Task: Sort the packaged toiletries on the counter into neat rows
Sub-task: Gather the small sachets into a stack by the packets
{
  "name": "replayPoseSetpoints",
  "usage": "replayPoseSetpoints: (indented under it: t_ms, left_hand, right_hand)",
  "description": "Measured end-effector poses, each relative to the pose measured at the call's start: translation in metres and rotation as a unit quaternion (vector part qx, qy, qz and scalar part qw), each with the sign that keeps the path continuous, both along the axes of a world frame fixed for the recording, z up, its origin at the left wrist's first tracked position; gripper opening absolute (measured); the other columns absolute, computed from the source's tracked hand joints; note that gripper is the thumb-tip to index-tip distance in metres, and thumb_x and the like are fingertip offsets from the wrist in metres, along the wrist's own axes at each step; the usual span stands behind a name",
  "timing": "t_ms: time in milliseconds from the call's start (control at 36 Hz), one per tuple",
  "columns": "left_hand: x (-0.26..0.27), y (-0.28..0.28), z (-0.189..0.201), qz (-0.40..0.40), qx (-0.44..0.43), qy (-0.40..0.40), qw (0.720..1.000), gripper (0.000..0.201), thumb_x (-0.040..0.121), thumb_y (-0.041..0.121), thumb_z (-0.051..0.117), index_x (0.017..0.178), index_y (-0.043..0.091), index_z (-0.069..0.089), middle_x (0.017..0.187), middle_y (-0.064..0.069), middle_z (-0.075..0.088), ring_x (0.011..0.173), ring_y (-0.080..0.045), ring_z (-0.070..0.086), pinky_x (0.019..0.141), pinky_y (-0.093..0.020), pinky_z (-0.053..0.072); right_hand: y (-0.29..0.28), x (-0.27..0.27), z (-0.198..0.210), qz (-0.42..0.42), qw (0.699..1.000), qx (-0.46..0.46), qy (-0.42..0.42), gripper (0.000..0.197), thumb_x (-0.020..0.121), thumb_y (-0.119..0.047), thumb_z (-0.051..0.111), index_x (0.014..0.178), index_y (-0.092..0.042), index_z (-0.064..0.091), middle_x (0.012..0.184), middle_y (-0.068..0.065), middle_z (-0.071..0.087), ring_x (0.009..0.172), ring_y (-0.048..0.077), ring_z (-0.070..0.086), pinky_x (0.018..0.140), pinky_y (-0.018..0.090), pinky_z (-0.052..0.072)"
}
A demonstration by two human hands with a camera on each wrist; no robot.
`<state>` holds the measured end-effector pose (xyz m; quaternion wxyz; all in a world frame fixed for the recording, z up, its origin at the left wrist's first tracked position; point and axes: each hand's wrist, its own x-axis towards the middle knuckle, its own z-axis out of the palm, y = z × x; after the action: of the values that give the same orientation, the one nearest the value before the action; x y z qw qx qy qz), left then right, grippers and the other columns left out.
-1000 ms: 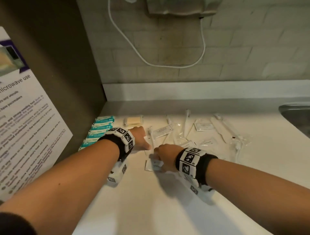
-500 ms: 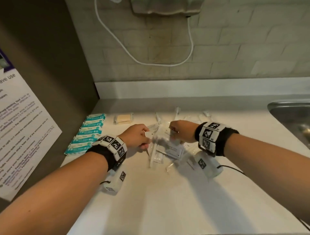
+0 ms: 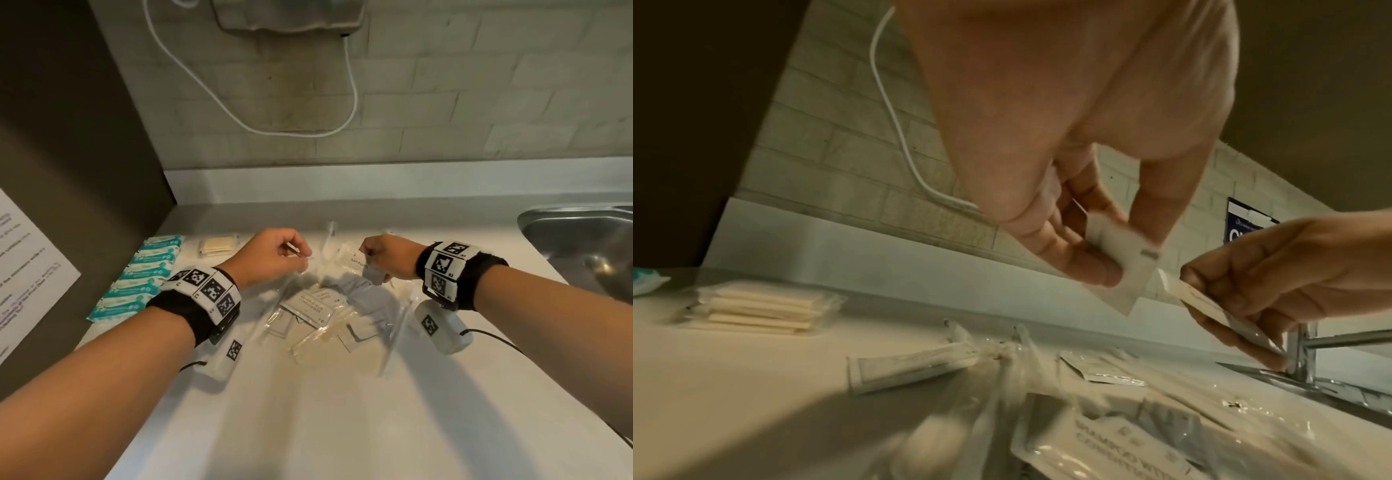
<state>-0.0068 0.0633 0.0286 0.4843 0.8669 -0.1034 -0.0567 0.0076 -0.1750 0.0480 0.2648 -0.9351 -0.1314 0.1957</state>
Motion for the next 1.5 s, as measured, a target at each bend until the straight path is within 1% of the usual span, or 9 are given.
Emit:
replayPoseSetpoints:
  t_ms: [167, 306, 583, 722, 805, 944, 1083, 1361, 1500]
  left_hand:
    - [-0.002, -0.008, -0.008, -0.006, 0.013, 0.019, 1.000, 0.035, 0.077, 0.006, 0.076, 0.100, 0.026, 0.060, 0.119, 0.005, 0.060, 0.111, -0.016, 0.061, 0.095, -0.027, 0.047]
    - [-0.004, -0.016, -0.012, -0.003, -0.021, 0.033, 0.999, 0.033, 0.079, -0.006, 0.073, 0.103, 0.012, 0.059, 0.110, -0.005, 0.063, 0.091, -0.023, 0.073, 0.082, -0.039, 0.059]
    - [0.001, -0.031, -0.019, 0.018, -0.030, 0.043, 0.998, 0.032, 0.081, -0.005, 0.072, 0.104, 0.015, 0.061, 0.107, -0.006, 0.064, 0.079, -0.009, 0.072, 0.064, -0.018, 0.054]
    - [0.005, -0.043, -0.022, 0.025, 0.012, 0.042, 0.999, 0.036, 0.083, 0.000, 0.069, 0.110, 0.023, 0.059, 0.116, 0.000, 0.061, 0.087, -0.020, 0.067, 0.067, -0.030, 0.059]
    - [0.010, -0.047, -0.020, 0.026, 0.035, 0.025, 0.999, 0.036, 0.083, 0.001, 0.070, 0.110, 0.020, 0.055, 0.102, 0.005, 0.064, 0.062, -0.007, 0.055, 0.058, -0.025, 0.051]
    - [0.020, -0.050, -0.010, 0.063, 0.048, -0.014, 0.997, 0.029, 0.077, -0.001, 0.072, 0.096, 0.016, 0.057, 0.065, 0.009, 0.052, 0.052, 0.000, 0.044, 0.053, -0.012, 0.039]
    - [0.029, -0.061, 0.001, 0.064, 0.046, -0.022, 0.997, 0.016, 0.084, 0.003, 0.068, 0.095, 0.014, 0.067, 0.081, 0.002, 0.067, 0.051, 0.006, 0.055, 0.049, -0.009, 0.041]
    - [0.035, -0.082, 0.003, 0.014, 0.066, 0.027, 0.997, 0.028, 0.097, 0.016, 0.055, 0.123, 0.025, 0.056, 0.109, 0.002, 0.063, 0.087, -0.019, 0.069, 0.075, -0.048, 0.060]
    - [0.037, -0.079, -0.003, 0.043, 0.020, 0.033, 0.998, 0.027, 0.097, 0.016, 0.058, 0.122, 0.025, 0.055, 0.120, 0.001, 0.061, 0.089, -0.019, 0.070, 0.068, -0.036, 0.059]
  right_hand:
    - [-0.015, -0.003, -0.001, 0.014, 1.000, -0.024, 0.011, 0.016, 0.096, -0.003, 0.042, 0.102, -0.002, 0.057, 0.096, 0.013, 0.061, 0.094, 0.038, 0.069, 0.082, 0.045, 0.058]
    - [-0.028, -0.004, -0.010, 0.019, 0.999, -0.025, 0.015, 0.021, 0.096, -0.004, 0.045, 0.111, -0.005, 0.060, 0.104, 0.005, 0.058, 0.100, 0.032, 0.067, 0.086, 0.040, 0.057]
    - [-0.044, 0.007, -0.017, 0.063, 0.998, -0.014, -0.010, 0.015, 0.088, -0.010, 0.063, 0.102, -0.006, 0.067, 0.103, 0.013, 0.070, 0.085, 0.025, 0.066, 0.082, 0.038, 0.058]
    - [-0.048, 0.011, -0.023, 0.097, 0.993, -0.047, -0.037, 0.017, 0.084, -0.016, 0.068, 0.101, -0.013, 0.068, 0.098, 0.002, 0.070, 0.086, 0.018, 0.063, 0.082, 0.031, 0.053]
    - [-0.053, 0.013, -0.027, 0.101, 0.993, -0.047, -0.031, 0.015, 0.084, -0.016, 0.068, 0.100, -0.015, 0.068, 0.098, 0.000, 0.070, 0.092, 0.019, 0.066, 0.085, 0.031, 0.054]
    - [-0.064, 0.021, -0.028, 0.104, 0.994, -0.037, -0.024, 0.012, 0.085, -0.016, 0.068, 0.096, -0.019, 0.067, 0.095, -0.001, 0.070, 0.082, 0.014, 0.062, 0.081, 0.029, 0.052]
    - [-0.066, 0.026, -0.028, 0.105, 0.994, -0.029, -0.031, 0.006, 0.087, -0.018, 0.066, 0.092, -0.021, 0.064, 0.093, -0.003, 0.069, 0.080, 0.014, 0.061, 0.078, 0.029, 0.053]
    - [-0.072, 0.042, -0.015, 0.082, 0.994, -0.007, -0.065, 0.004, 0.087, -0.019, 0.064, 0.088, -0.018, 0.060, 0.098, 0.010, 0.070, 0.079, 0.022, 0.063, 0.081, 0.038, 0.054]
    - [-0.071, 0.054, -0.006, 0.060, 0.995, 0.058, -0.061, 0.007, 0.085, -0.014, 0.069, 0.086, -0.014, 0.061, 0.094, 0.010, 0.071, 0.080, 0.020, 0.061, 0.084, 0.038, 0.053]
